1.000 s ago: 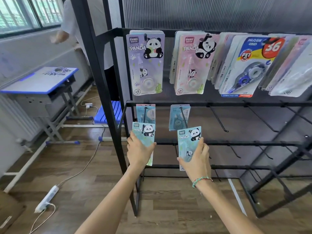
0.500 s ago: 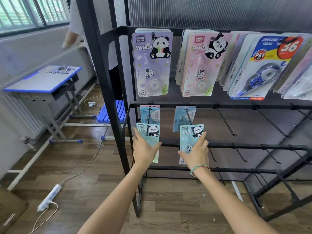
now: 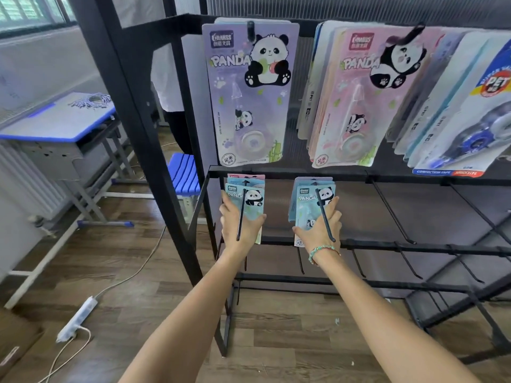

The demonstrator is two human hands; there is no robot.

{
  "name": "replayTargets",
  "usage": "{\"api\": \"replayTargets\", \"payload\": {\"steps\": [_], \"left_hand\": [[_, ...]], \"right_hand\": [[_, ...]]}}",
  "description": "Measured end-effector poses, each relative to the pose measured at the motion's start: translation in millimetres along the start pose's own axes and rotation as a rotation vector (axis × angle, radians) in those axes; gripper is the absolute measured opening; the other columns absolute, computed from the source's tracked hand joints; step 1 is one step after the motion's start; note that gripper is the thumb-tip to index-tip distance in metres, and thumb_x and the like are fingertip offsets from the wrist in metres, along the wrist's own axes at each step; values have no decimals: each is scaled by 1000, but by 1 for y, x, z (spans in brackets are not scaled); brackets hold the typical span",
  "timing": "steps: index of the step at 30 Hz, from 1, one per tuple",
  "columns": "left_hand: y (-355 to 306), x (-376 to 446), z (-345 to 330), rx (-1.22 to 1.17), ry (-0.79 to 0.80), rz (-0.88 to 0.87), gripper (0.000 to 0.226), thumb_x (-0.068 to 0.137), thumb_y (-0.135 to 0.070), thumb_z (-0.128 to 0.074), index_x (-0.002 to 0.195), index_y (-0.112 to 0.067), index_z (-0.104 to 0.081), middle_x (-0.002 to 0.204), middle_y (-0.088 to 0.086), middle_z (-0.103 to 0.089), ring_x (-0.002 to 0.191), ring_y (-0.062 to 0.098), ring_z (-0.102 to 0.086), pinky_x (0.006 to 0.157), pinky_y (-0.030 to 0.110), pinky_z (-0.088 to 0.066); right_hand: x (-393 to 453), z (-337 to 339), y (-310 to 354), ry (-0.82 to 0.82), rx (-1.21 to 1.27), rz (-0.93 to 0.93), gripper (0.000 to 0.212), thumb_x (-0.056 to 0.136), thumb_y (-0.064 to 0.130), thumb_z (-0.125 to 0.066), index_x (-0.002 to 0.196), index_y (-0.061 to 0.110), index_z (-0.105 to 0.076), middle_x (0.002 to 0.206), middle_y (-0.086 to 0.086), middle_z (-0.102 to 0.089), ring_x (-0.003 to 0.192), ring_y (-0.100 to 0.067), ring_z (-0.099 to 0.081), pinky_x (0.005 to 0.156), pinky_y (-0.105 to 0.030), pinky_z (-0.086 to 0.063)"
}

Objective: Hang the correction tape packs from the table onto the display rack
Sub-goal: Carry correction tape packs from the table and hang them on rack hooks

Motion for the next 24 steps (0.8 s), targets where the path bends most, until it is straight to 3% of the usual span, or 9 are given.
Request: {"api": "replayTargets", "payload": {"steps": [6, 15, 24], "left_hand": [[-1, 5, -7, -32, -55, 10, 120, 69, -30, -85, 152, -15, -1, 144, 16, -34, 131, 34, -39, 103, 50, -39], [0, -2, -2, 3, -39, -11, 128, 69, -38, -85, 153, -17, 10, 150, 16, -26, 137, 32, -32, 109, 54, -35], [7, -42, 20, 71, 58, -148, 110, 79, -36, -77, 154, -17, 2, 155, 11, -19, 143, 28, -21, 116, 50, -26]], "right_hand": [[9, -4, -1, -12, 26, 12, 123, 71, 29, -82, 151, 9, 9, 132, -19, -33, 119, -36, -40, 94, -46, -43], [0, -3, -2, -40, 56, 26, 122, 72, 30, -81, 150, 5, 9, 133, -21, -34, 118, -35, -42, 97, -45, -41], [-38, 17, -9, 41, 1, 44, 112, 80, 34, -72, 149, 4, 10, 149, -19, -19, 131, -35, -32, 104, -42, -36]]}}
Point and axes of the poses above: each hand's wrist, its own x-axis towards the middle knuckle, its own z-axis out of the back of the hand, y = z × x, the point moved 2 cm from there along x, towards the middle knuckle
